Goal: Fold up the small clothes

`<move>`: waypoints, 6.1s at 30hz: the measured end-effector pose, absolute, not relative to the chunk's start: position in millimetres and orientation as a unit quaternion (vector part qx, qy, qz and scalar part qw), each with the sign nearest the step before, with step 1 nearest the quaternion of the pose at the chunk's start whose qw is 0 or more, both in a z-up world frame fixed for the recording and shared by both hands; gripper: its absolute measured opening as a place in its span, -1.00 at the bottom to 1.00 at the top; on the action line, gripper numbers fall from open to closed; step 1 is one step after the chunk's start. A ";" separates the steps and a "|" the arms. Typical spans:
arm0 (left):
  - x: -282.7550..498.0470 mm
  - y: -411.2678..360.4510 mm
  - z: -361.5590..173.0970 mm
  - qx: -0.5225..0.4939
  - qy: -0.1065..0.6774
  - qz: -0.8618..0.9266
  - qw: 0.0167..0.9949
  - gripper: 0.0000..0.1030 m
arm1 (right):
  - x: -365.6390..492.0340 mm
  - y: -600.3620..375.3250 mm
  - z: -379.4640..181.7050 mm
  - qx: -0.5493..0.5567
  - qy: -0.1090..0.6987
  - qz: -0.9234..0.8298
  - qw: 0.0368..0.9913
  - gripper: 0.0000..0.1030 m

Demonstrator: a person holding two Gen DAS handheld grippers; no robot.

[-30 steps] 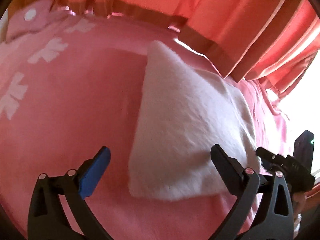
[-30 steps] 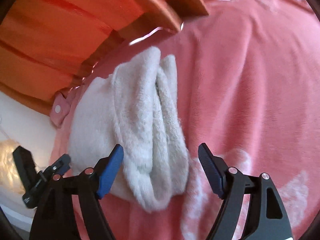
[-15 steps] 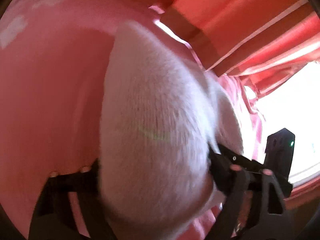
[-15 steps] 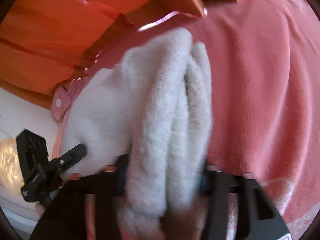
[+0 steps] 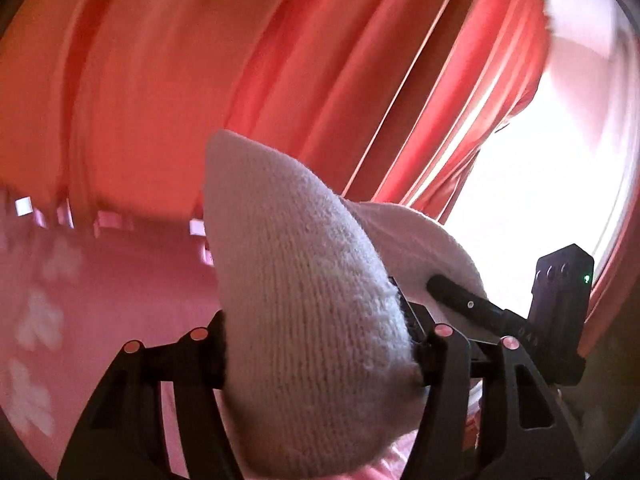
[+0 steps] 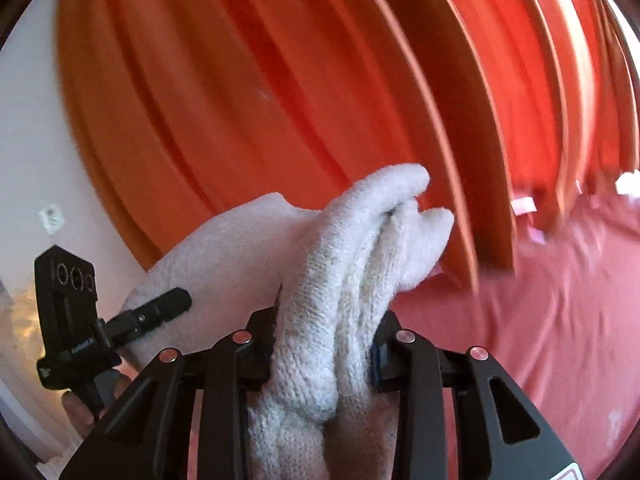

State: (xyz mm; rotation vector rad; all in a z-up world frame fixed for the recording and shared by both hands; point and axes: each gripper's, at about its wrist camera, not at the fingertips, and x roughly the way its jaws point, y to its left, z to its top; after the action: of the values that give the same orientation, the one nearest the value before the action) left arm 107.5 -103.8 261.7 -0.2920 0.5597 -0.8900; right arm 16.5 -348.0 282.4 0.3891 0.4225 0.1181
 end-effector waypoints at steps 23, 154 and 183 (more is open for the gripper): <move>229.4 -19.4 23.7 -0.250 0.470 -0.201 0.822 0.90 | 184.3 -316.5 16.4 0.314 0.453 0.015 0.834 0.64; 96.4 -50.8 -17.9 0.047 0.438 0.010 0.897 0.76 | 70.9 -188.1 -15.0 0.059 0.440 -0.147 0.884 0.63; 95.9 -52.0 -18.1 0.049 0.439 0.010 0.897 0.75 | 71.0 -188.3 -15.5 0.058 0.440 -0.145 0.884 0.63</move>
State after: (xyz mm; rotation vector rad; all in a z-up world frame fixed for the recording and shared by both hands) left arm 95.9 -52.0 -18.1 0.1012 0.9091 0.0216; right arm 71.0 -188.3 -15.5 0.1199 0.9159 -0.3019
